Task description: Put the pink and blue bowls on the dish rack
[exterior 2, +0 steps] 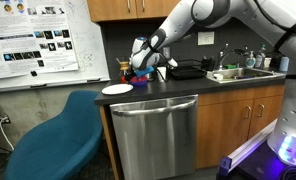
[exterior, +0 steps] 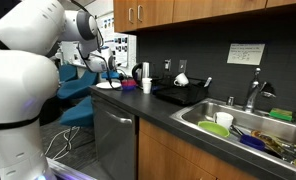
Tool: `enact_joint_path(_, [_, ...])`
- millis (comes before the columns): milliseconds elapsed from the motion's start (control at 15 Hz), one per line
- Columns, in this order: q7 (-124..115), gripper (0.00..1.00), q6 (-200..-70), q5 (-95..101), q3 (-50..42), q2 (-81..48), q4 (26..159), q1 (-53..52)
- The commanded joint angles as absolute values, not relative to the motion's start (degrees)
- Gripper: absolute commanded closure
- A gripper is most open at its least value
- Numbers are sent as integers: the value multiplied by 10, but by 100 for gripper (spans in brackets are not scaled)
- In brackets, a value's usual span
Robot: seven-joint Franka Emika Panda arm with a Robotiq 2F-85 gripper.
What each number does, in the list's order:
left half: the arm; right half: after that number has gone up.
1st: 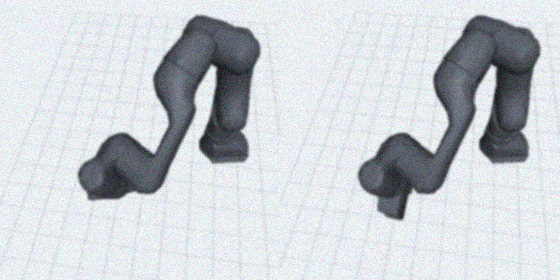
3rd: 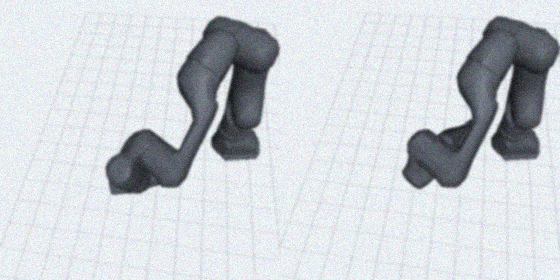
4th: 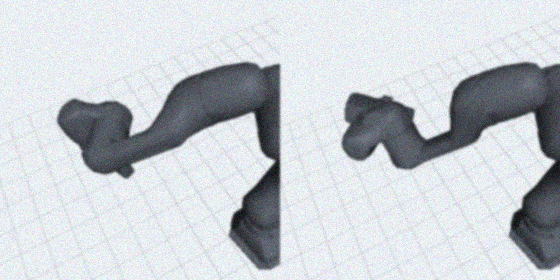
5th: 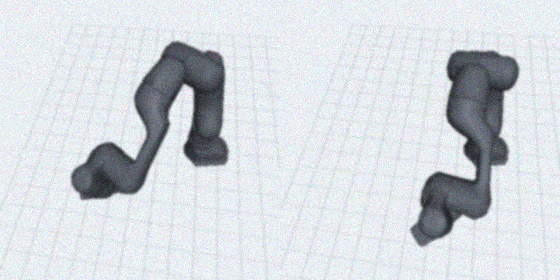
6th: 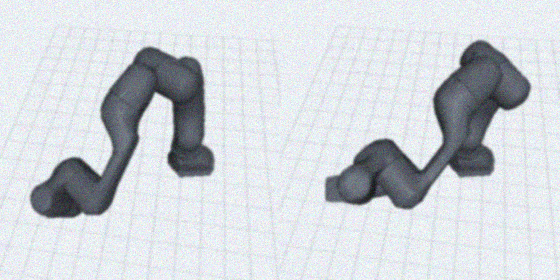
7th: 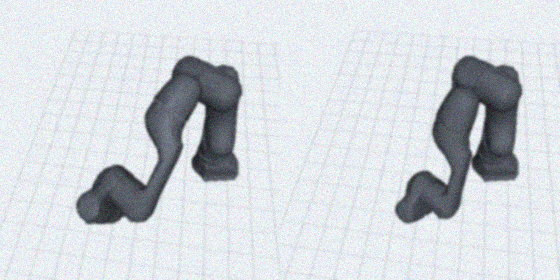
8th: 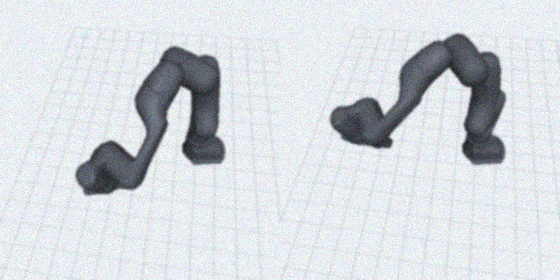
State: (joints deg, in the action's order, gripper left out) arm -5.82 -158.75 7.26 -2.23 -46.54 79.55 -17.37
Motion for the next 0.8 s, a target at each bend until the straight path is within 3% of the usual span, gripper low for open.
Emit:
enact_joint_path(0, [-103, 0, -1605, 91, -57, -476, 786, -197])
enact_joint_path(733, [-117, 0, -1627, 125, -110, -472, 797, -210])
